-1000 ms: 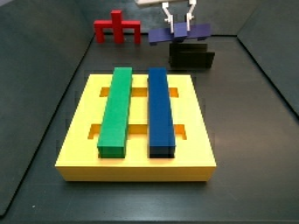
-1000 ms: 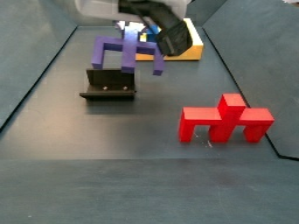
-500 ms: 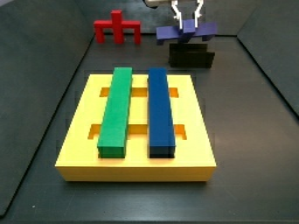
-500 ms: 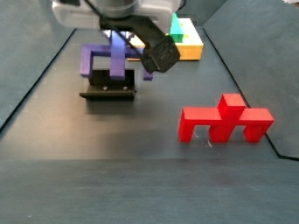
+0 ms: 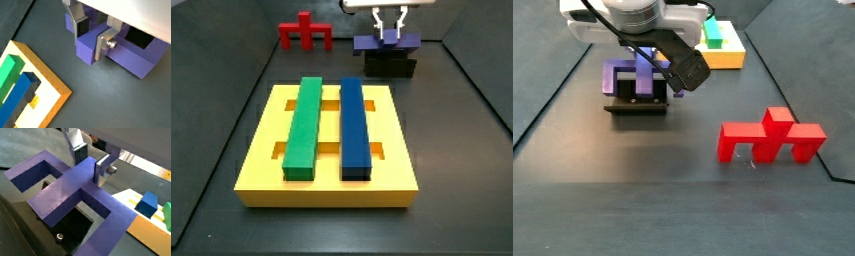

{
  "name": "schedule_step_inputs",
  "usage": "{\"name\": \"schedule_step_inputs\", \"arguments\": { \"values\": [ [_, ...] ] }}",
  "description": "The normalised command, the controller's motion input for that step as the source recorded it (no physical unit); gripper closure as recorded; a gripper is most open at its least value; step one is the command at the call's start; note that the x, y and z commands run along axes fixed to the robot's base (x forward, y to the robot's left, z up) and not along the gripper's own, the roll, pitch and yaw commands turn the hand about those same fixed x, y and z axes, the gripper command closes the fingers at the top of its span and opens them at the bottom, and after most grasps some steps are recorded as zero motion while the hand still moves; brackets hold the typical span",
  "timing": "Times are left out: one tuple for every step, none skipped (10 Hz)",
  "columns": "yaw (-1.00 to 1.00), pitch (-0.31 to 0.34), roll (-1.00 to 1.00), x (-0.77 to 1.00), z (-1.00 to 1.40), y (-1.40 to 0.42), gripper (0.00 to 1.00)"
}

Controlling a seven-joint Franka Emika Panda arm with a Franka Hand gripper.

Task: Pick up the purple object. Move up. Place the purple object on the fixture. Regrasp the purple object. Move to above the board. Insert the purple object.
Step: Place the purple object on the fixture.

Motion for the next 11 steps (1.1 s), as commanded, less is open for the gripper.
{"name": "schedule_step_inputs", "arguments": {
  "values": [
    [-0.24,0.249,-0.15,0.77,-0.26,0.27,1.00],
    [-0.21,0.266,-0.25,0.82,-0.13,0.28,1.00],
    [-0.12,0.369,-0.37,0.82,0.00,0.25,1.00],
    [-0.13,0.337,-0.41,0.81,0.00,0.22,1.00],
    [-0.14,0.277,-0.25,0.69,0.00,0.04,1.00],
    [-0.16,0.197,-0.02,0.58,-0.02,-0.02,1.00],
    [-0.15,0.094,0.00,0.62,-0.07,-0.13,1.00],
    [-0.11,0.000,0.00,0.44,-0.10,0.00,1.00],
    [-0.01,-0.003,0.00,0.15,-0.15,0.00,1.00],
    [0.00,0.000,0.00,0.00,-0.12,0.07,1.00],
    [0.00,-0.103,0.01,-0.14,-0.22,0.06,1.00]
  ]
}}
